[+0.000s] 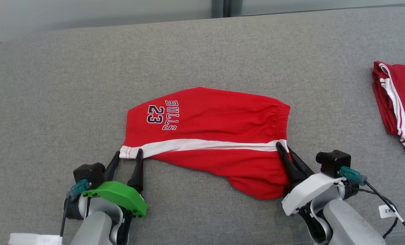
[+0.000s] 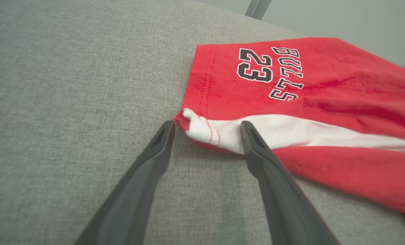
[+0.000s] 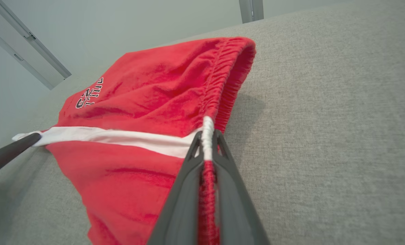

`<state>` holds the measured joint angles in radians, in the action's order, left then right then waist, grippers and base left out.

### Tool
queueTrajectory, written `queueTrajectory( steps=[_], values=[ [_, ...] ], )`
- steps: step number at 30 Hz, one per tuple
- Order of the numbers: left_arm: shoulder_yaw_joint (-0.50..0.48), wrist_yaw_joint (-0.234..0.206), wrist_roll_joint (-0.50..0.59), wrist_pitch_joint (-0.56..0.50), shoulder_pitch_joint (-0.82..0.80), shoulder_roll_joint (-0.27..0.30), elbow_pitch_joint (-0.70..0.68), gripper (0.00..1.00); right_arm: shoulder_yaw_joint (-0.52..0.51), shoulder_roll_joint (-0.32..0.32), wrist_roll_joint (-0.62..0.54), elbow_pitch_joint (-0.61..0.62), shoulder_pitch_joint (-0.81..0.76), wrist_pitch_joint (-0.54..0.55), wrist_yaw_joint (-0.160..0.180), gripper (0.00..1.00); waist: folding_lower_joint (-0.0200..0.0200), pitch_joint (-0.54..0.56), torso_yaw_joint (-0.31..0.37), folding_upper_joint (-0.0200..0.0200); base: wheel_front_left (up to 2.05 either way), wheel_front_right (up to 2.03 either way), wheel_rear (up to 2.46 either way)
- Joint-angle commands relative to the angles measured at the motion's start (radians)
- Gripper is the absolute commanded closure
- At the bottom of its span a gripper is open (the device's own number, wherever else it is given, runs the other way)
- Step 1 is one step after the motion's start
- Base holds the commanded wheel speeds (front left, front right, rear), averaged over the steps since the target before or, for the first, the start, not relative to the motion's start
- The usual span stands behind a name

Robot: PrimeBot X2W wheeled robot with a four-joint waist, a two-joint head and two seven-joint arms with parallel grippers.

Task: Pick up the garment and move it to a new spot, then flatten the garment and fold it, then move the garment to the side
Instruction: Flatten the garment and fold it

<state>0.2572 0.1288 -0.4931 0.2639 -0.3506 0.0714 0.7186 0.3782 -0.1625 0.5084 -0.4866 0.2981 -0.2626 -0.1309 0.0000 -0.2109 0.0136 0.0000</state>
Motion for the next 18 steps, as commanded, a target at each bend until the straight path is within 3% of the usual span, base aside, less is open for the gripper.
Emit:
queueTrajectory(
  steps=[1, 10, 18],
  values=[
    [0.013, 0.003, -0.011, 0.000, -0.015, 0.011, 0.000, 0.00, -0.003, 0.001, -0.004, -0.002, -0.007, -0.002, 0.001, 1.00, 0.0000, 0.002, -0.002, 0.0000, 0.00, 0.00, 0.00],
    [0.027, 0.003, 0.000, 0.000, -0.027, 0.052, -0.028, 0.00, -0.002, 0.002, -0.004, -0.007, -0.013, -0.002, 0.000, 1.00, 0.0000, 0.012, -0.010, 0.0000, 0.00, 0.00, 0.00],
    [0.056, 0.003, -0.004, 0.000, -0.049, 0.055, 0.016, 0.00, 0.005, 0.010, -0.005, -0.013, -0.008, -0.002, 0.001, 1.00, 0.0000, 0.010, -0.006, 0.0000, 0.00, 0.00, 0.00]
  ],
)
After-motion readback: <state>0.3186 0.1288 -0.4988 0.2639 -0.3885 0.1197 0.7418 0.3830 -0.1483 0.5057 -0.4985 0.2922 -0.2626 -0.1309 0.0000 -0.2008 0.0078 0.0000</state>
